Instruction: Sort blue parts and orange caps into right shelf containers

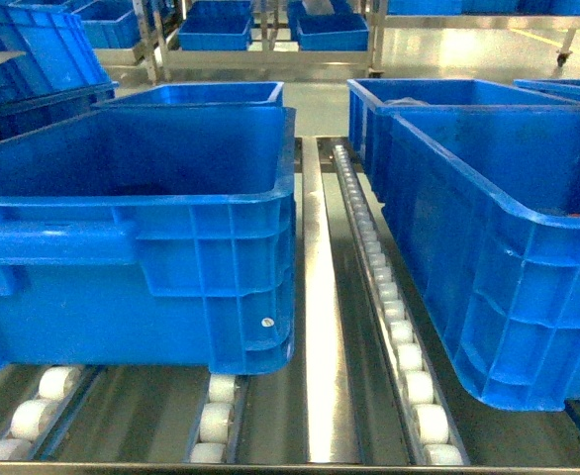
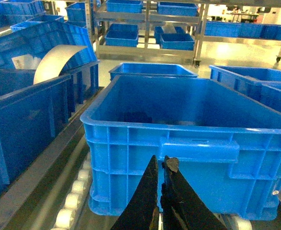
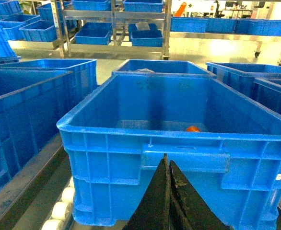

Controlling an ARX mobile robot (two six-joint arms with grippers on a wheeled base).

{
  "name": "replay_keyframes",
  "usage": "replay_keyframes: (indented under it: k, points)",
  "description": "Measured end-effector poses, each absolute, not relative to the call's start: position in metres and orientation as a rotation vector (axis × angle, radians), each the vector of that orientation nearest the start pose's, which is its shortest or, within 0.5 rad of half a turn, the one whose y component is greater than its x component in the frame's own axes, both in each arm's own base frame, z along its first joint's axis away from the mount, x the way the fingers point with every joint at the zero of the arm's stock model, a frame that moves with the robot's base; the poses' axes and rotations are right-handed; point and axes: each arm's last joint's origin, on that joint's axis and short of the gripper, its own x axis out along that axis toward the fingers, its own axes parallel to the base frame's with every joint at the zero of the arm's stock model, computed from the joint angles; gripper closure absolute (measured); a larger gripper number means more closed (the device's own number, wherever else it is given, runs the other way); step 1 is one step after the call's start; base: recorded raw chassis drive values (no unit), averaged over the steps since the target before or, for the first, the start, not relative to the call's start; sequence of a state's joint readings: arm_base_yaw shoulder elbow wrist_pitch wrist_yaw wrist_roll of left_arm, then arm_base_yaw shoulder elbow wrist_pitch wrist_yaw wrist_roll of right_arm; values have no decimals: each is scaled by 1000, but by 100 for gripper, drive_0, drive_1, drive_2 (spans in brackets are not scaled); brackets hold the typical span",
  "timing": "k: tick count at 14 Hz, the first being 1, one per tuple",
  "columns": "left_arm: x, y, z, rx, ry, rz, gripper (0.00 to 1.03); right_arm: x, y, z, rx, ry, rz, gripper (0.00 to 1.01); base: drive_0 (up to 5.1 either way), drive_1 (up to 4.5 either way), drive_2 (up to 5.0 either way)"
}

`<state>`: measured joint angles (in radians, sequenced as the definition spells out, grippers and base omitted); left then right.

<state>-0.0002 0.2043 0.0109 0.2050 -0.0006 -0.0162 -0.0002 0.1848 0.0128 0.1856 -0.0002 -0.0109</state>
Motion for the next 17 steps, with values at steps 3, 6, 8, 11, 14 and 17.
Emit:
replay_keyframes:
  k: [3, 6, 8, 11, 14, 17]
  points:
    - [98, 0, 167, -15, -8, -1, 101, 97, 0, 166, -11, 4, 1, 100, 0, 0, 0]
    - [98, 0, 166, -14, 4, 1, 101, 97, 0, 167, -10, -4, 0, 100, 0, 0, 0]
    - [98, 0, 166, -14, 4, 1, 88, 97, 0, 167, -10, -3, 0, 96, 0, 0, 0]
    - [98, 0, 166, -14, 4, 1, 50, 97, 0, 167, -10, -3, 0, 58, 0, 0, 0]
    - [98, 0, 166, -14, 4, 1, 8, 97, 0, 167, -10, -3, 0, 15, 0, 0, 0]
    - [98, 0, 166, -11, 4, 1, 5, 97, 0, 167, -8, -3, 0, 3, 0, 0, 0]
